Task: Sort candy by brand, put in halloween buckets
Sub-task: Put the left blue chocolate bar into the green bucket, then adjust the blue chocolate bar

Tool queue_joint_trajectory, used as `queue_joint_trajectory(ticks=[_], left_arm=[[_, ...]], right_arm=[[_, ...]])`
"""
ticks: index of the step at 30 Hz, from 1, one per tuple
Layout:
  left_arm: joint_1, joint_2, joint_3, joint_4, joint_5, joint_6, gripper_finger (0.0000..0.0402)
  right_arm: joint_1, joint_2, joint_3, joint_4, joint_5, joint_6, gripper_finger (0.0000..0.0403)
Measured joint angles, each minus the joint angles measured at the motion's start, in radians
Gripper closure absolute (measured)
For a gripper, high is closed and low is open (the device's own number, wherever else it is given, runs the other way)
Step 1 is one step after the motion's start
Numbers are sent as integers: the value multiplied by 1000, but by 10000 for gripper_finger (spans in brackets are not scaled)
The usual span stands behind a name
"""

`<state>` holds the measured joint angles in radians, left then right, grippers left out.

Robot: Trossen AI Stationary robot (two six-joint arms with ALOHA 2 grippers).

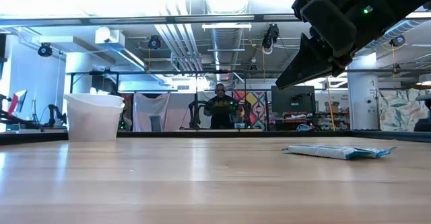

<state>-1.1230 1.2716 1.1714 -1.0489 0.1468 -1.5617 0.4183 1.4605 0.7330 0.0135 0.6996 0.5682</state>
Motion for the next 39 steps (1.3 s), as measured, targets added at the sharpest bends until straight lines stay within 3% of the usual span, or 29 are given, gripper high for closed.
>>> queue_joint_trajectory(ticks=[3, 7, 12, 19, 32, 39], left_arm=[[-131, 44, 30, 1, -7, -320, 308], [-211, 114, 53, -10, -88, -414, 308], [-191, 200, 68, -8, -183, -297, 306], [-130, 292, 50, -13, -106, -250, 294], [-34, 351, 182, -61, -121, -156, 187], [46, 351, 268, -189, -390, 47, 178]], right_arm=[[0, 0, 0, 0, 0, 0, 390], [0, 0, 0, 0, 0, 0, 390], [0, 0, 0, 0, 0, 0, 390], [0, 0, 0, 0, 0, 0, 390], [0, 0, 0, 0, 0, 0, 390], [0, 0, 0, 0, 0, 0, 390]])
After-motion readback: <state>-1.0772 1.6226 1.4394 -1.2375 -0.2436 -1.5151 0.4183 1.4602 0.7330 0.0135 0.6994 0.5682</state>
